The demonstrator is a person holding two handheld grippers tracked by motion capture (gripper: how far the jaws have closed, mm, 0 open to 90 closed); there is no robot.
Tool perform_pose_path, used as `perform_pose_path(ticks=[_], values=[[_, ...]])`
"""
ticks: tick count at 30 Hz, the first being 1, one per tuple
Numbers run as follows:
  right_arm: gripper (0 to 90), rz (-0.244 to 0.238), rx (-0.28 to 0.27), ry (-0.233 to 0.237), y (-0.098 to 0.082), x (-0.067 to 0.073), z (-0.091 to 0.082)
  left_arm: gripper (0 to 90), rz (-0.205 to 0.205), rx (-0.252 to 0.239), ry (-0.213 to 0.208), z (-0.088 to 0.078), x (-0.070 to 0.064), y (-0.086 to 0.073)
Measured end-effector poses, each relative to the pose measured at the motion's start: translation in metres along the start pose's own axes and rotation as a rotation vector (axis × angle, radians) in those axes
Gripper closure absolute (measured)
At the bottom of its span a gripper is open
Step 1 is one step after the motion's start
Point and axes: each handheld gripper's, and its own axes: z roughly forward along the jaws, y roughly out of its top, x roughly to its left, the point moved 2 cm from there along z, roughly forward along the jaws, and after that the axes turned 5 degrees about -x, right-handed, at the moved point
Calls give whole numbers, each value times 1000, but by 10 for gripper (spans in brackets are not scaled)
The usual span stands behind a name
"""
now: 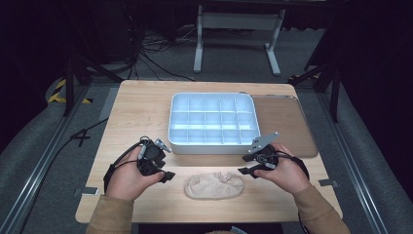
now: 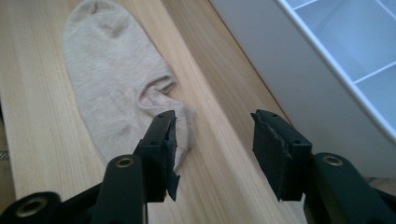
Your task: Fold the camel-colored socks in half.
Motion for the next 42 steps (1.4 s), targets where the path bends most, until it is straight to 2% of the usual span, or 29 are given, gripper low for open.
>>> perform_pose_path(ticks=[3, 4, 5, 6, 8, 10, 12, 18, 19, 22, 25, 30, 31, 32, 38, 42], values=[[501, 4, 14, -17, -1, 0, 0, 512, 0, 4, 37, -2, -2, 2], [510, 6, 6, -8, -2, 1, 1, 537, -4, 6, 44, -4, -2, 2], [510, 6, 6, -8, -2, 1, 1, 537, -19, 6, 39, -5, -2, 2], [511, 5, 10, -11, -2, 1, 1, 553, -57, -12, 17, -7, -1, 2], [512, 8, 5, -8, -2, 2, 1, 549, -66, -17, 14, -8, -2, 2], [512, 17, -8, -3, -1, 3, 1, 536, -42, -16, 34, -8, -5, 3], [512, 15, -8, -8, -1, 4, 1, 545, -29, -14, 33, -7, -7, 5], [516, 16, -4, 3, -3, 6, 3, 577, -17, -48, -34, 0, -19, 13], [517, 17, 0, 1, -3, 6, 3, 577, -21, -55, -60, 4, -22, 14], [523, 24, 2, 2, -4, 6, 3, 583, -23, -53, -80, 9, -24, 15], [524, 28, 3, 6, -4, 7, 3, 588, -18, -55, -79, 13, -26, 17], [524, 31, 10, 10, -4, 8, 5, 591, -24, -47, -91, 19, -31, 20], [524, 33, 11, 16, -5, 8, 6, 591, -12, -44, -87, 21, -31, 20], [524, 32, 14, 14, -5, 9, 6, 592, -30, -43, -89, 23, -32, 20], [520, 34, 25, 21, -6, 10, 9, 618, -71, 16, -60, 45, -25, 18], [518, 38, 30, 23, -7, 10, 11, 632, -94, 42, -58, 55, -21, 15]])
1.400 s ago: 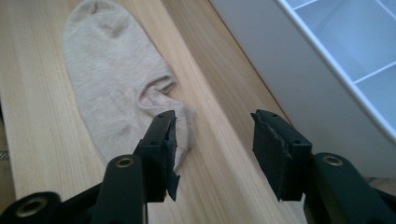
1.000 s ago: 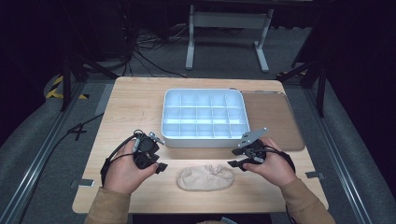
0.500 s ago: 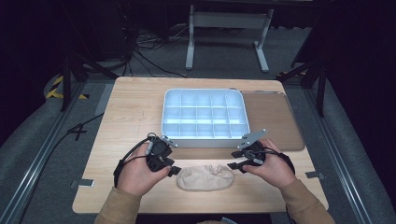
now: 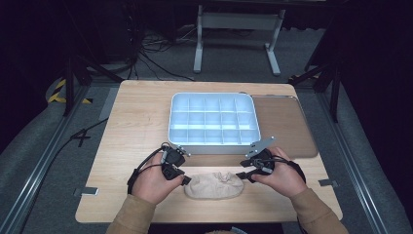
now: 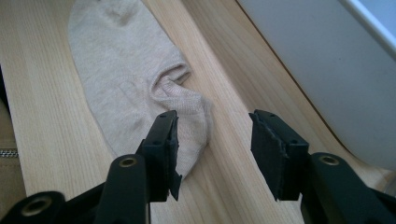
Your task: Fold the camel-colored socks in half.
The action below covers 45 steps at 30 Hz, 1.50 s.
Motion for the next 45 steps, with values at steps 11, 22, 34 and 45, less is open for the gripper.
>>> perform_pose_path(ticks=[11, 22, 34, 45], values=[[504, 5, 20, -3, -3, -2, 5, 634, -25, 40, -12, 20, 6, -3], [494, 6, 28, 1, -5, -1, 8, 617, 26, 87, -9, 32, 0, -3], [491, 3, 29, 0, -5, -1, 9, 709, 75, 108, 23, 36, -13, -1], [704, 9, 86, 43, -9, 4, 7, 850, 37, 56, 28, 26, -15, 2]])
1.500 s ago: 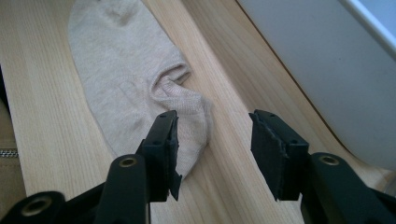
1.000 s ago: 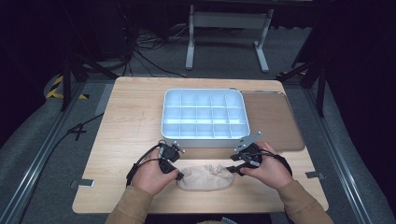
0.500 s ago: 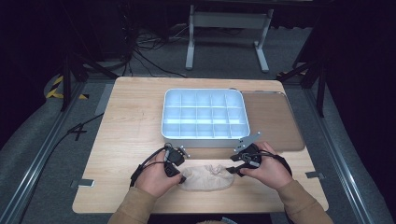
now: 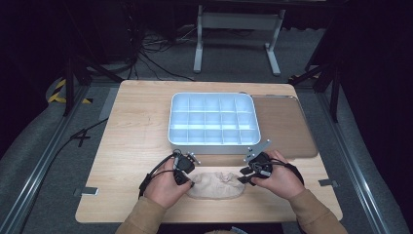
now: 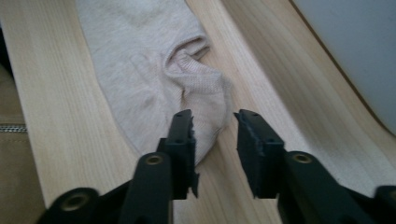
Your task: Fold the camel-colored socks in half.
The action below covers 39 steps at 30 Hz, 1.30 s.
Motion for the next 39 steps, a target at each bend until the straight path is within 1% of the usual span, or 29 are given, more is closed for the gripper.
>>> perform_pose_path(ticks=[1, 2, 3, 5, 6, 7, 9, 11, 13, 15, 16, 17, 18, 21, 22, 25, 27, 30, 32, 36, 39], values=[[751, 10, 5, 8, 0, 1, -1, 850, 1, -8, 0, -1, 1, 0], [776, 12, 10, 10, 0, 2, -2, 850, -6, -3, 2, -3, 1, 0], [801, 16, 12, 14, 0, 4, -3, 850, -8, -11, 2, -5, 2, 0], [839, 26, 20, 45, 1, 10, -3, 850, -20, -17, 0, -9, 3, -1], [839, 26, 20, 45, 1, 10, -3, 850, -20, -17, 0, -9, 3, -1], [861, 18, 39, 72, 1, 16, 0, 849, -21, -23, 1, -11, 3, -1], [869, 6, 58, 89, 2, 22, 4, 849, -26, -22, -1, -12, 4, -1], [872, -6, 58, 95, 3, 26, 8, 849, -24, -23, -4, -13, 4, -1], [876, -11, 54, 89, 4, 28, 11, 849, -25, -20, -3, -14, 4, -1], [878, 0, 28, 58, 5, 29, 16, 848, -36, -17, -6, -15, 6, -1], [878, 0, 28, 58, 5, 29, 16, 848, -36, -17, -6, -15, 6, -1], [880, 8, 7, 47, 5, 28, 16, 848, -41, -11, -7, -16, 6, -1], [886, 18, -12, 25, 5, 28, 17, 848, -43, -10, -5, -16, 6, -2], [892, 27, -30, 14, 5, 28, 19, 848, -46, -5, -5, -17, 6, -2], [892, 28, -27, 7, 5, 28, 20, 848, -46, -4, -5, -17, 6, -2], [894, 18, -9, 8, 4, 28, 24, 847, -43, -4, -5, -18, 6, -2], [895, 12, 9, -5, 3, 28, 27, 847, -44, -3, -4, -18, 7, -2], [896, 13, 19, -9, 2, 28, 29, 845, -51, -1, -13, -19, 6, -2], [897, 13, 21, -9, 2, 28, 30, 844, -52, -2, -10, -19, 6, -2], [898, 8, 22, -13, 1, 28, 30, 843, -54, -5, -23, -21, 6, -2], [898, 4, 22, -19, 1, 28, 30, 841, -51, -8, -24, -23, 4, -1]])
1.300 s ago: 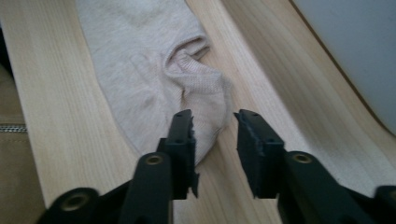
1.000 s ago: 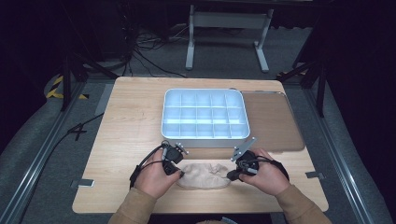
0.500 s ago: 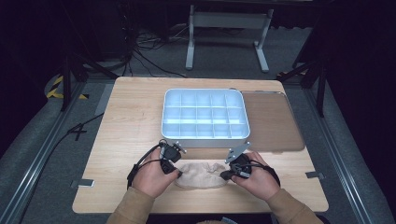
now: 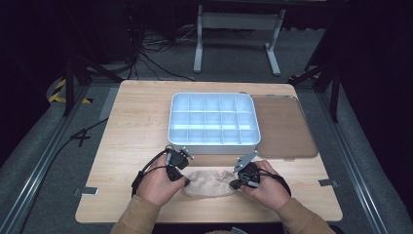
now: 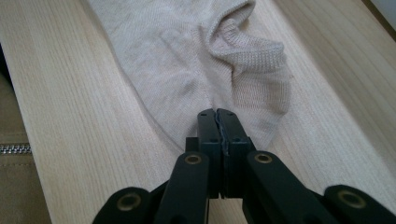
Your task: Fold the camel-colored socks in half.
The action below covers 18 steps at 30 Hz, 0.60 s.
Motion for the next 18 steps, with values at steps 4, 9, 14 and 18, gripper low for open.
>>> perform_pose_path(ticks=[4, 9, 14, 18], values=[[898, 4, -10, 0, -1, 0, 0, 833, 7, -9, -8, -3, -4, 4], [898, -1, -22, -6, -3, 1, 0, 805, 29, -2, -34, -6, -10, 10], [900, 1, -43, -5, -5, 2, 0, 819, 49, -18, -51, -9, -16, 19], [900, -3, -47, -11, -6, 3, 0, 825, 58, -33, -58, -11, -19, 25]])
